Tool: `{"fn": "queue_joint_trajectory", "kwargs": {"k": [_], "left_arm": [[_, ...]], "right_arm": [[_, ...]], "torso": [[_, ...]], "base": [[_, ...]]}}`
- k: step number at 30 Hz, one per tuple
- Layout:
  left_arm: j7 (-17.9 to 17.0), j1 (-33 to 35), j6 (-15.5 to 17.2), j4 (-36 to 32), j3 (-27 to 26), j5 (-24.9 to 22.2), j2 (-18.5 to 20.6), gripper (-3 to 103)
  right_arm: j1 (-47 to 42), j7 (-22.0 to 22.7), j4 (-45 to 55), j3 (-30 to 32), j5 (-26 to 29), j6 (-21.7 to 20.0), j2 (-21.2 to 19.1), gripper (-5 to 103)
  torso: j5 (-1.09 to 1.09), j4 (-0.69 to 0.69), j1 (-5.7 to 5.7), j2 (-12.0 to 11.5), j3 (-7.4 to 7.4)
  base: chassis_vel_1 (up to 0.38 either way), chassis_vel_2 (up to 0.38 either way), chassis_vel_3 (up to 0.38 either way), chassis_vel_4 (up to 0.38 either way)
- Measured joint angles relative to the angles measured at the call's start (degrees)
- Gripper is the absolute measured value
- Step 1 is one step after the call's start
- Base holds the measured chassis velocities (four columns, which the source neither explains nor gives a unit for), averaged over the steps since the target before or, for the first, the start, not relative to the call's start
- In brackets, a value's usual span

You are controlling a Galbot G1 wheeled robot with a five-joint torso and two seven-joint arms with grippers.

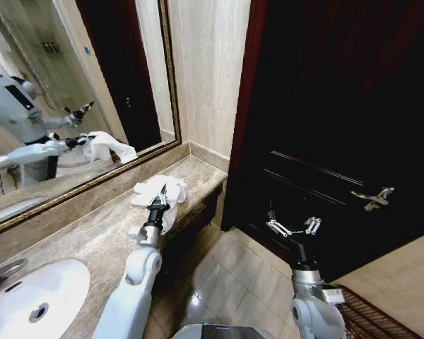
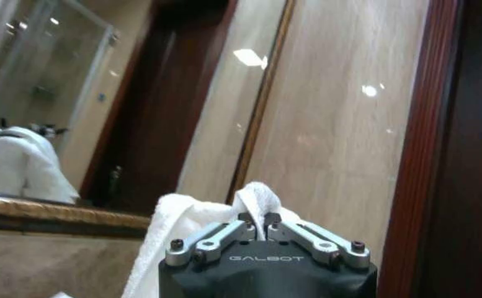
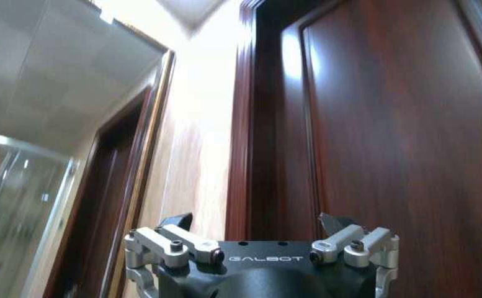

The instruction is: Discard the used towel into the hamper.

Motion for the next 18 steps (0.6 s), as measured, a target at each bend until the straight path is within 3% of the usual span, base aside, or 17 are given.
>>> {"fn": "queue_joint_trajectory", "kwargs": {"k": [3,7,10,18], "left_arm": [[-0.29,4.30,-1.23,-3.52,-0.33,1.61,-2.43,2],[0.00,13.12,-1.78,-11.62,-0.25,6.70,-5.60,2],[0.23,15.77,-1.78,-15.59,-1.07,8.68,-6.52,2],[1.65,18.94,-2.46,-20.49,-3.41,10.00,-6.57,2]], "right_arm": [[0.35,0.41,1.08,0.18,2.09,0.19,0.08,100],[1.58,7.50,2.35,1.29,1.26,0.46,0.47,100],[1.79,9.48,2.80,1.54,1.39,0.31,0.40,99],[1.43,9.75,4.60,1.66,2.47,1.21,0.33,96]], "torso": [[0.01,0.02,0.00,0.00,0.00],[0.02,0.02,-0.01,0.00,0.00],[0.01,0.02,-0.01,0.00,0.00],[0.01,0.01,-0.01,0.00,0.01]], "base": [[0.000,0.000,0.000,0.000],[0.000,0.000,0.000,0.000],[0.000,0.000,0.000,0.000],[0.000,0.000,0.000,0.000]]}}
